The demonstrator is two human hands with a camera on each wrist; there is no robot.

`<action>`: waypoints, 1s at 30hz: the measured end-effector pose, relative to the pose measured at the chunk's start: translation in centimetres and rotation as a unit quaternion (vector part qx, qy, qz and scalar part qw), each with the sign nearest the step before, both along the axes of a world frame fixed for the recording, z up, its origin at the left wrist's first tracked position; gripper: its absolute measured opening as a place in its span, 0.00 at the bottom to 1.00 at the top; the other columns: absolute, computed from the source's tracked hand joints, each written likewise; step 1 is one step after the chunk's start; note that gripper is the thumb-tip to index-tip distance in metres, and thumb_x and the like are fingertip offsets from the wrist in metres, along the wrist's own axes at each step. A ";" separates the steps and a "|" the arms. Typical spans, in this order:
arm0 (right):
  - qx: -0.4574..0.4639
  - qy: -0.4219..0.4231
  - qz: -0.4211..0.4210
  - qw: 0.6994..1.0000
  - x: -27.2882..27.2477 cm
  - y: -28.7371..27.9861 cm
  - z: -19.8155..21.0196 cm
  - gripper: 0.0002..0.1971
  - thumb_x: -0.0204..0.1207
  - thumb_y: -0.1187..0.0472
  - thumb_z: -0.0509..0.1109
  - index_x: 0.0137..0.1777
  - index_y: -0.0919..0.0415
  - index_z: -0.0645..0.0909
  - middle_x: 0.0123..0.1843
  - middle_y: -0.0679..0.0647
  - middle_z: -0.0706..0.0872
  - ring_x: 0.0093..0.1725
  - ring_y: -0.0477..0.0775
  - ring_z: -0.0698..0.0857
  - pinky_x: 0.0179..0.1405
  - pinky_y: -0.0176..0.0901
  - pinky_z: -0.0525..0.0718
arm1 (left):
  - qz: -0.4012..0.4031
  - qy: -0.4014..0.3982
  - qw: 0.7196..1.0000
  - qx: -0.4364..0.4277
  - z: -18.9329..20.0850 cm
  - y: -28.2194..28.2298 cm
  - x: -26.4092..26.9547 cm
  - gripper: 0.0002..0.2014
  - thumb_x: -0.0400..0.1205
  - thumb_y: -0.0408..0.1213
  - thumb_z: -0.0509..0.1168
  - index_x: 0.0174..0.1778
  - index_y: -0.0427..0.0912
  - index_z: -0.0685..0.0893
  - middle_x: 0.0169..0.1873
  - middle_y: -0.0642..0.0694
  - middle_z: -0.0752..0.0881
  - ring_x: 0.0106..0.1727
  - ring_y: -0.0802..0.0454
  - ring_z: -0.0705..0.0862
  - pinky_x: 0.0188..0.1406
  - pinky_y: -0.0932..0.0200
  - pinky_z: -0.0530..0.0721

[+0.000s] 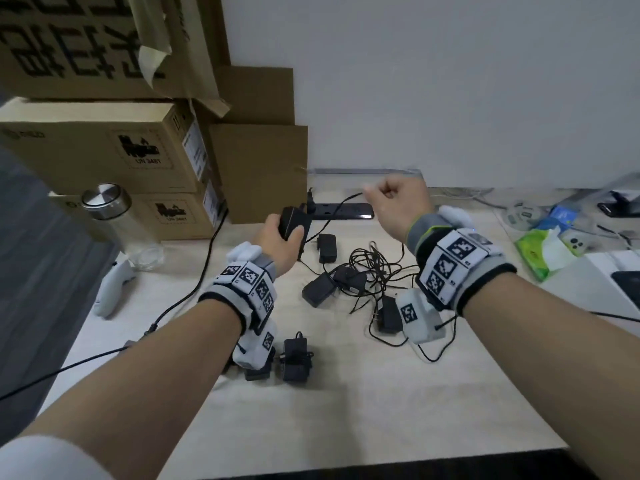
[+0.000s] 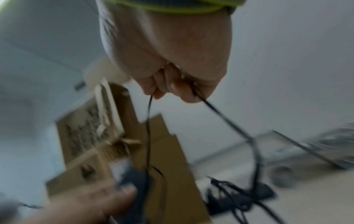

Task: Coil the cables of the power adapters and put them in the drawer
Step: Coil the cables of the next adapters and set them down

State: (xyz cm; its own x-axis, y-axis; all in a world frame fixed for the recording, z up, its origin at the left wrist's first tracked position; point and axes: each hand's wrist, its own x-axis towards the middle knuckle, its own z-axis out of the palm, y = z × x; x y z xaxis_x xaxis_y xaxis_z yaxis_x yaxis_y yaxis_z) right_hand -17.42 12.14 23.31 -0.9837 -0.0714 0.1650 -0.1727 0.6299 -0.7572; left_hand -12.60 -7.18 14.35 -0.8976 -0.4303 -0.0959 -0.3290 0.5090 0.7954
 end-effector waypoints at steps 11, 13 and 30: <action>0.080 0.139 0.083 0.984 0.7 -2.3 8.4 0.14 0.70 0.43 0.76 0.34 0.53 0.82 0.30 0.43 0.81 0.34 0.47 0.79 0.37 0.39 0.76 | 0.027 0.058 0.998 -0.009 5.0 0.3 -0.3 0.13 0.84 0.50 0.61 0.53 0.44 0.72 0.37 0.50 0.78 0.39 0.47 0.79 0.41 0.52 0.77; -0.004 0.105 0.061 0.993 0.6 -1.9 7.2 0.14 0.72 0.48 0.75 0.32 0.53 0.79 0.26 0.42 0.76 0.29 0.44 0.74 0.34 0.38 0.74 | 0.029 0.072 0.981 0.180 5.8 1.0 0.3 0.12 0.85 0.49 0.61 0.55 0.43 0.75 0.41 0.48 0.82 0.42 0.47 0.84 0.44 0.50 0.86; -0.514 -0.190 0.082 0.833 1.9 -1.3 5.4 0.08 0.83 0.66 0.63 0.42 0.62 0.78 0.32 0.54 0.78 0.32 0.48 0.80 0.33 0.36 0.84 | -0.124 0.065 0.764 0.630 9.8 6.9 1.0 0.33 0.86 0.61 0.49 0.72 0.36 0.78 0.65 0.33 0.83 0.63 0.31 0.83 0.60 0.35 0.84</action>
State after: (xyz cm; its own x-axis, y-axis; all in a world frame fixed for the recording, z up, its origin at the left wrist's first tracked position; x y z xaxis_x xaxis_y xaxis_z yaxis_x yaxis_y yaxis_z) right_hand -15.51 10.80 28.66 -0.9698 -0.2232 -0.0984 0.1819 -0.3928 -0.9015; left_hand -11.56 -0.30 24.17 -0.9738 0.1140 -0.1967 -0.2226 -0.6537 0.7232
